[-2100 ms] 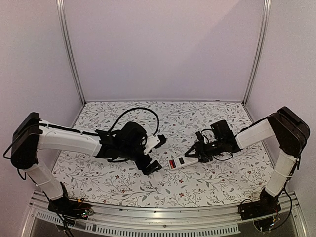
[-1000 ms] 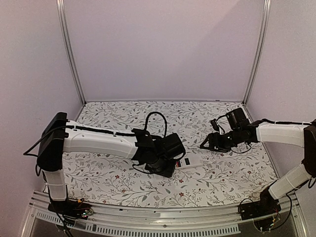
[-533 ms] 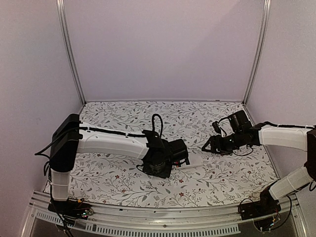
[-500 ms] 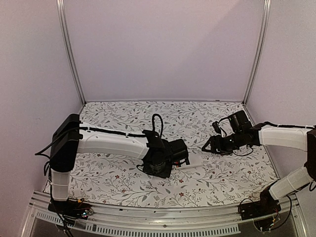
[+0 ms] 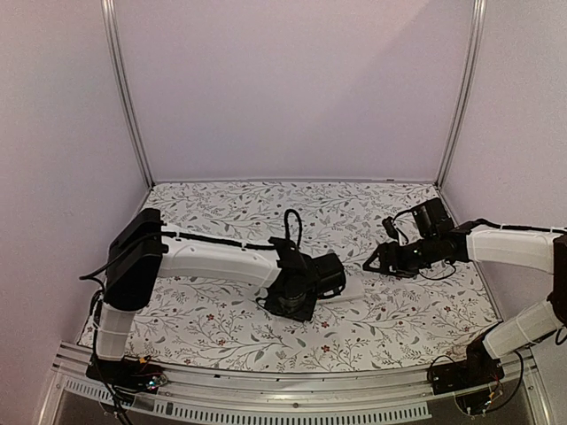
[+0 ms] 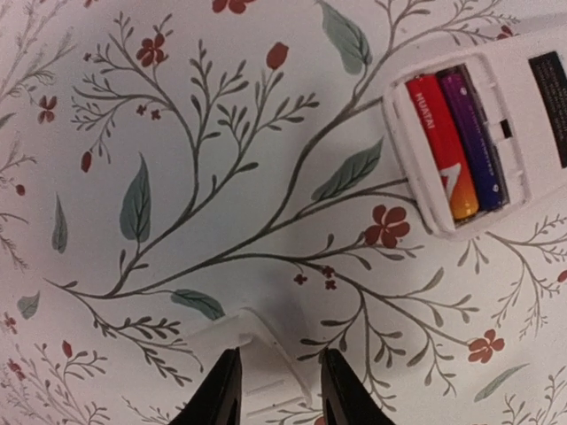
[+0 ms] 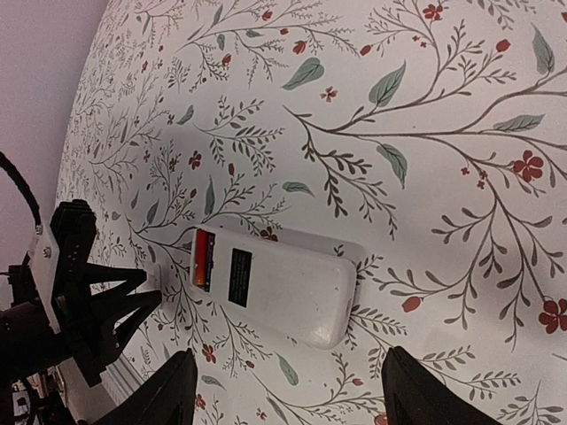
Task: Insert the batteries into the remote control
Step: Place the battery cover at the center of the board, then pass from the left arm to the right, then pass from the right arm to the left
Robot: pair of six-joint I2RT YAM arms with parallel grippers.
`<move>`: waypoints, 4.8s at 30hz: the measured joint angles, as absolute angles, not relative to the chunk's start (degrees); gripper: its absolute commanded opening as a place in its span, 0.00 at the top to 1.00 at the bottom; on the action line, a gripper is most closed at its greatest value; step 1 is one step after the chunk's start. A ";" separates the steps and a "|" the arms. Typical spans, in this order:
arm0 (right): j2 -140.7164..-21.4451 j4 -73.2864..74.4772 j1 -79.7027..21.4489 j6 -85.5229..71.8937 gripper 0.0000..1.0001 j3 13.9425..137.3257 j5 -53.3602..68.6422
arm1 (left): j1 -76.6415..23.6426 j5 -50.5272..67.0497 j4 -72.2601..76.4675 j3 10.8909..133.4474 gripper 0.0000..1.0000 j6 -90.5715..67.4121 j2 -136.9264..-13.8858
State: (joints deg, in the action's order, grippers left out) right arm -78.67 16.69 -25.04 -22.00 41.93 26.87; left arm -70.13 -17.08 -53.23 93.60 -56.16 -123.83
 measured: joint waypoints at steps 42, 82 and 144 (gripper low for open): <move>-60.55 -7.70 -29.74 -24.08 0.31 41.71 51.57 | -57.21 39.46 -5.52 64.20 1.00 -16.03 -76.90; -72.34 -16.97 -55.33 -16.34 0.80 58.63 60.77 | -57.65 65.52 27.27 62.81 1.00 -28.14 -80.40; -91.83 -9.08 -42.35 -35.35 0.98 54.08 61.04 | -63.86 4.38 -8.23 58.24 0.56 34.48 -83.50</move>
State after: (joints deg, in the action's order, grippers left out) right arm -91.83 -9.08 -42.35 -35.35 54.08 61.04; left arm -63.86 4.38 -8.23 58.24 34.48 -83.50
